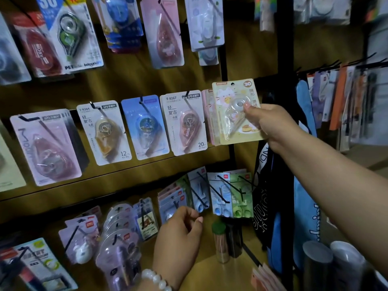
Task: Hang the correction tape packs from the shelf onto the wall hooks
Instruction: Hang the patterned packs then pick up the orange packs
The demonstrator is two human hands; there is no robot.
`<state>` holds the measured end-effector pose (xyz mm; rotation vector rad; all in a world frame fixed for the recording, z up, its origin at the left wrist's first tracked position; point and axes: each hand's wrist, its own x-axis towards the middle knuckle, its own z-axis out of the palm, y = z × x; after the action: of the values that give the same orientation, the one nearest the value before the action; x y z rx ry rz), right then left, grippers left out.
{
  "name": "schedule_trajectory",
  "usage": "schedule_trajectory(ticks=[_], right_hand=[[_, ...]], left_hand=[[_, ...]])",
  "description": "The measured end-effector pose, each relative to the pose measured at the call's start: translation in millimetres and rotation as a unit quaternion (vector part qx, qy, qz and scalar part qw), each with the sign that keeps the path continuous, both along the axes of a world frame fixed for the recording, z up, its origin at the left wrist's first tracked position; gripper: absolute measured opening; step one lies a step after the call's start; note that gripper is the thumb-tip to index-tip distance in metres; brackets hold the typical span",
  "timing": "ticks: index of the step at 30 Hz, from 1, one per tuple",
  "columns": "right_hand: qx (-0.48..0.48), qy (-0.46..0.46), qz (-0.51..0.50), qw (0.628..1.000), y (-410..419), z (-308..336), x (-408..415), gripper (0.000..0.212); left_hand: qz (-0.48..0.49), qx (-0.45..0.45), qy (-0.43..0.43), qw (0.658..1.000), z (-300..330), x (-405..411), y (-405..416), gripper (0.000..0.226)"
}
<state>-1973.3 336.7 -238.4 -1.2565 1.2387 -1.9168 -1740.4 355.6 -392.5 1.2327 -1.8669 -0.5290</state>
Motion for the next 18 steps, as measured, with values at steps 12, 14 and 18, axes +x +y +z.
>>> schedule_trajectory(ticks=[12, 14, 18], right_hand=[[0.021, -0.008, -0.001, 1.0, -23.9, -1.5, 0.0, 0.019], [0.031, -0.012, -0.01, 0.999, -32.7, -1.1, 1.4, 0.019], [0.048, -0.015, -0.036, 0.998, -51.6, 0.0, 4.9, 0.018]], left_hand=[[-0.015, 0.013, 0.01, 1.0, -13.5, -2.7, -4.8, 0.01], [-0.016, 0.016, 0.008, 1.0, -17.3, -2.3, -6.9, 0.011], [-0.013, 0.022, 0.005, 1.0, -24.7, -0.8, -13.1, 0.012]])
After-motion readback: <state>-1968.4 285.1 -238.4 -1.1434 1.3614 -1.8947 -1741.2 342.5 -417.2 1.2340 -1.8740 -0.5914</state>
